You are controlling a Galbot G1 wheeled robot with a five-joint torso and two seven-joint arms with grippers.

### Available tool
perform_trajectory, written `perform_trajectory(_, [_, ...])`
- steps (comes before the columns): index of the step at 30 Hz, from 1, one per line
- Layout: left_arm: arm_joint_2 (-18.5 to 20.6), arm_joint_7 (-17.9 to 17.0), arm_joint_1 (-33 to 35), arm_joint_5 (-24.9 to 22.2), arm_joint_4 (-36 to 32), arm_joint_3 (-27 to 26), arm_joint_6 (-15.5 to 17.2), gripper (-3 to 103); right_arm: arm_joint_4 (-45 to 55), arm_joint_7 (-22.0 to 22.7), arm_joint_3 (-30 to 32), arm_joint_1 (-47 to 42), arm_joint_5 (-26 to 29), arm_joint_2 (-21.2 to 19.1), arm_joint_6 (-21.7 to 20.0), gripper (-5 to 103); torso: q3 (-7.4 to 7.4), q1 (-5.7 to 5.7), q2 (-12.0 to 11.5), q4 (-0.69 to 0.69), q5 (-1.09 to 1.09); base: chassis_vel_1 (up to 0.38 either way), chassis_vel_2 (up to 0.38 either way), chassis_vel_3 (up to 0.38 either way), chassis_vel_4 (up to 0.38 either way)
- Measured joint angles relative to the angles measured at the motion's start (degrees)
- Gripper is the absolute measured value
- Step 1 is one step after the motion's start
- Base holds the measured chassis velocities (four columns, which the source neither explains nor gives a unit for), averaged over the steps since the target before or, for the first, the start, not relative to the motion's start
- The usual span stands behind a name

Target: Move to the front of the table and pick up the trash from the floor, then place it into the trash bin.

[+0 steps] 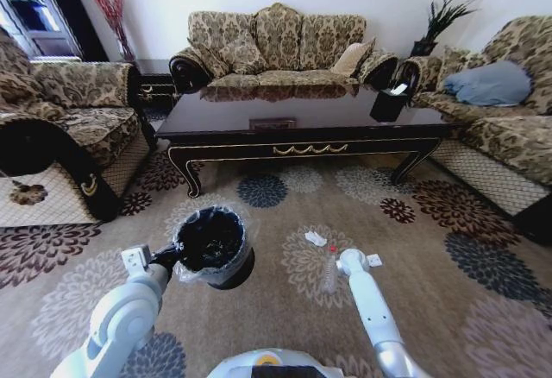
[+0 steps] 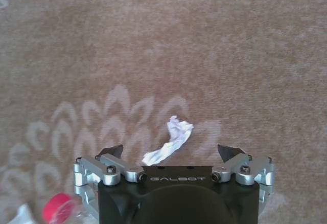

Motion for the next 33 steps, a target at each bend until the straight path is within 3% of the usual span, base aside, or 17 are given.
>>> perform_trajectory(8, [0.49,0.08,1.35,-0.32,-1.15,-1.79,0.06,3,-8.95,-8.31,-0.01,1.56,-2.33,-0.88,5.19,100,0.00,0.00,0.00,0.00,0.00,0.000,0.000,0.000,0.000])
perform_trajectory(12, [0.61,0.13,1.44,-0.35,-1.21,-1.83,0.10,3,-11.13,-9.96,0.19,2.72,-2.02,-1.09,5.90,100,0.00,0.00,0.00,0.00,0.00,0.000,0.000,0.000,0.000])
perform_trajectory(26, [0.88,0.18,-0.60,-0.48,0.49,0.04,0.13,3,-13.55,-10.12,0.45,4.22,-4.45,1.20,5.31,101,-0.01,0.00,0.01,-0.03,-0.05,0.000,0.000,0.000,0.000])
perform_trajectory(29, [0.85,0.18,-0.85,-0.48,0.73,0.30,0.14,3,-13.41,-9.64,0.09,4.14,-5.52,1.50,4.80,97,-0.01,0.00,0.00,-0.04,-0.05,0.000,0.000,0.000,0.000])
perform_trajectory(31, [0.83,0.18,-1.23,-0.48,1.02,0.60,0.14,3,-13.28,-9.08,-0.49,4.06,-7.60,1.90,4.01,88,0.00,0.00,0.00,-0.04,-0.02,0.000,0.000,0.000,0.000])
perform_trajectory(33, [0.82,0.18,-1.32,-0.48,1.06,0.68,0.14,3,-13.38,-8.93,-0.68,4.12,-8.24,2.00,3.74,88,0.00,0.00,0.00,-0.04,-0.02,0.000,0.000,0.000,0.000])
